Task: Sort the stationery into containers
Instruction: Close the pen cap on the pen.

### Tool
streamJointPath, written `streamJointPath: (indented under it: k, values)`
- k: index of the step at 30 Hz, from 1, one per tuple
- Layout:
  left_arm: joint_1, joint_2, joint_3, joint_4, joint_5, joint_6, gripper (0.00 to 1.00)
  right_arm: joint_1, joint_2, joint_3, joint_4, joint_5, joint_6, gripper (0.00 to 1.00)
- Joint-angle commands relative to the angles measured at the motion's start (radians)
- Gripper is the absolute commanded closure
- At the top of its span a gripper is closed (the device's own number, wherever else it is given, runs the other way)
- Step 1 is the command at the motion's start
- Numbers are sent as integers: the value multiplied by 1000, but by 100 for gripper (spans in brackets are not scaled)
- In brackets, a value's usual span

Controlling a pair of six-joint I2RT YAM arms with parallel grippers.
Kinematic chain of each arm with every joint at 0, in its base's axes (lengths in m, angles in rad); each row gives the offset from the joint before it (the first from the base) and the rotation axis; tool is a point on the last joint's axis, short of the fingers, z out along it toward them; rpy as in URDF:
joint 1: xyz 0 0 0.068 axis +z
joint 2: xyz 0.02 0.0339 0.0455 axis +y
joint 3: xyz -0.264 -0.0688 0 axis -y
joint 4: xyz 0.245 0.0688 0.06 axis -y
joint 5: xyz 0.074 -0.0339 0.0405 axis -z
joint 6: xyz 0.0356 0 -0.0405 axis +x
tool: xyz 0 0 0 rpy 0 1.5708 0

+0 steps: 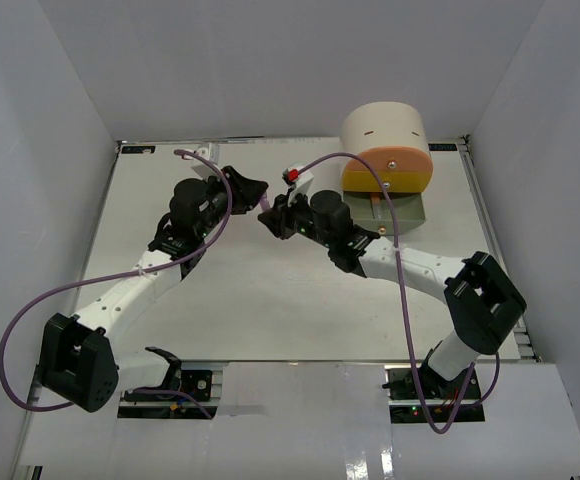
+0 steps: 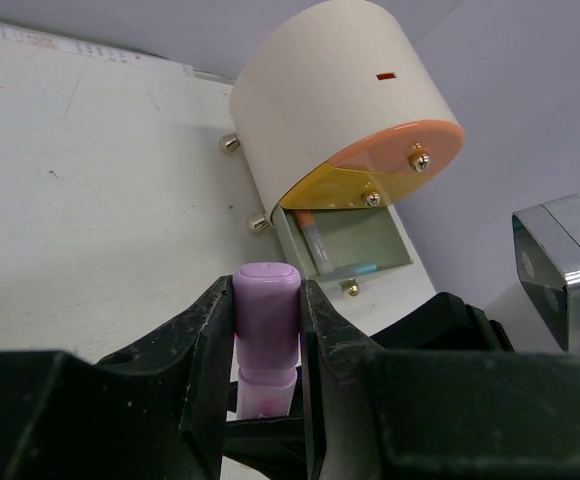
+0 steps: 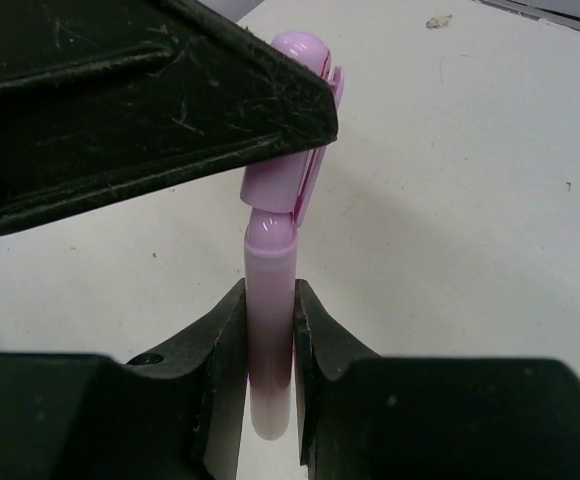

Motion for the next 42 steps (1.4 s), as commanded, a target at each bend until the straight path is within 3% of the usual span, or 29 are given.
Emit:
streamJointPath:
  k: [1,20,32,42]
  values:
    - [-4,-22,-29,22,24,-8,98,5,-35,-4,129,66,13,92]
    - [-81,-18,-79,88,-25,46,89,-3,-94,-56,241,79,16,92]
    - [-107,-9,-73,97,59,78,87,-38,-180,-97,245,-4,-21,92]
    - [-124,-18,-86,80,7,40,77,-43,-184,-90,262,5,-49,92]
